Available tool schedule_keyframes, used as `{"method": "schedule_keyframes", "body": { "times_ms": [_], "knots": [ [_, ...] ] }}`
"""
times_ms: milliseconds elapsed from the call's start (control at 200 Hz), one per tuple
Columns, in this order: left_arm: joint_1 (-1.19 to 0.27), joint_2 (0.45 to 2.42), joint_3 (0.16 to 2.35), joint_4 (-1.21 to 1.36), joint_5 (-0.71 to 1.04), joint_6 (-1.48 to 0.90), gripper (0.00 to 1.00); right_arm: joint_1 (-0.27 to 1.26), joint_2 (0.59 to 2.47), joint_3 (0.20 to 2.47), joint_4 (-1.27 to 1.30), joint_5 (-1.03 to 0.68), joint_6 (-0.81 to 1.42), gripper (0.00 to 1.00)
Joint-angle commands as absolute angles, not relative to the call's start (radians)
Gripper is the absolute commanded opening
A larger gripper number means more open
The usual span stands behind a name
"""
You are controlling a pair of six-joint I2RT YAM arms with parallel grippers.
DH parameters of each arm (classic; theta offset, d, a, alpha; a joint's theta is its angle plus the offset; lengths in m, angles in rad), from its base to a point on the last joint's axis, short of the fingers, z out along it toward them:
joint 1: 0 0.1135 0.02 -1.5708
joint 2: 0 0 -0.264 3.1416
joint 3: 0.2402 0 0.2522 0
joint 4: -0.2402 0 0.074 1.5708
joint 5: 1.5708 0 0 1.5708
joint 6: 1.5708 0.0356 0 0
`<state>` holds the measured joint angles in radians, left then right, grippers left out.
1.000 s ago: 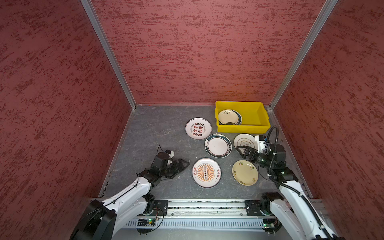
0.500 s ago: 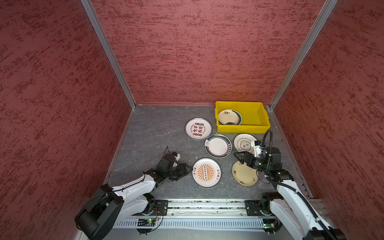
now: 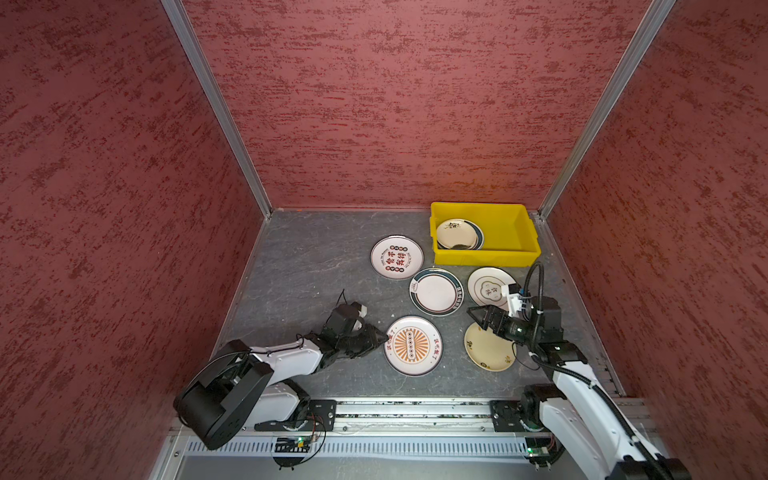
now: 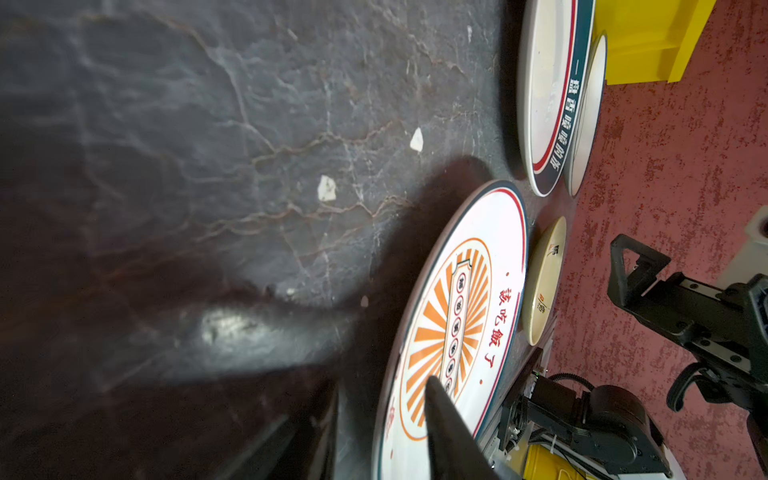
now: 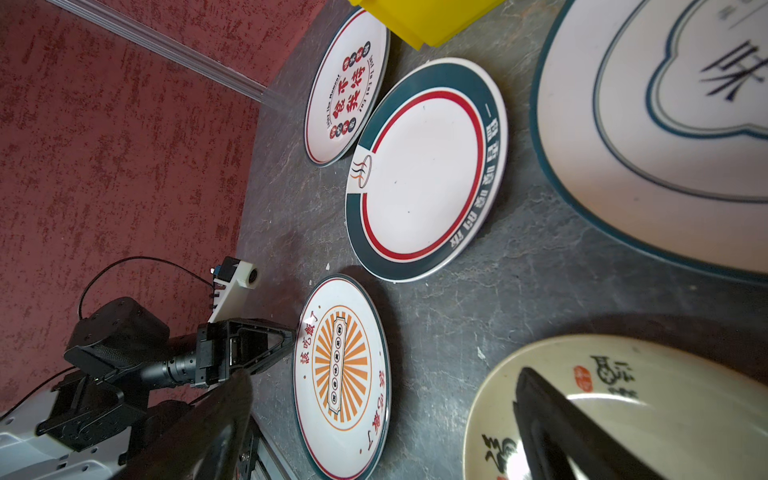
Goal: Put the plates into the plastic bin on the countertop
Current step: 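Move the right gripper back toward the table while left gripper reaches the orange sunburst plate, then grasp the orange sunburst plate rim with the left gripper and tilt it up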
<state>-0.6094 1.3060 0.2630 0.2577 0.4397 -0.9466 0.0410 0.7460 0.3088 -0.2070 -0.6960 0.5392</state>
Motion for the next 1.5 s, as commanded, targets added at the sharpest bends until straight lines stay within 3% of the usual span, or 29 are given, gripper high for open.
{"method": "schedule_keyframes", "body": {
  "times_ms": [0,90,245,456,701,912,1157,1338,1493],
  "knots": [
    [-0.624,1.370,0.265,0.268,0.434,-0.952,0.31,0.036,0.732,0.295,-0.198,-0.694,0.540,0.99],
    [-0.628,1.422,0.280,0.287,0.441,-0.952,0.26,0.036,0.729,0.295,-0.200,-0.687,0.539,0.99],
    [-0.633,1.512,0.314,0.316,0.472,-0.947,0.08,0.037,0.733,0.294,-0.202,-0.686,0.543,0.99],
    [-0.633,1.479,0.312,0.282,0.450,-0.941,0.00,0.036,0.730,0.302,-0.202,-0.681,0.548,0.99],
    [-0.634,1.272,0.316,0.080,0.368,-0.915,0.00,0.036,0.742,0.298,-0.164,-0.688,0.565,0.99],
    [-0.616,0.984,0.287,-0.106,0.284,-0.918,0.00,0.038,0.805,0.315,-0.110,-0.730,0.580,0.99],
    [-0.498,0.683,0.269,-0.254,0.295,-0.925,0.00,0.044,0.925,0.385,-0.082,-0.751,0.601,0.99],
    [-0.374,0.639,0.280,-0.214,0.400,-0.963,0.00,0.065,0.966,0.435,-0.048,-0.755,0.641,0.99],
    [-0.347,0.738,0.351,-0.149,0.437,-0.979,0.00,0.101,0.986,0.462,0.054,-0.762,0.724,0.98]
  ]
}}
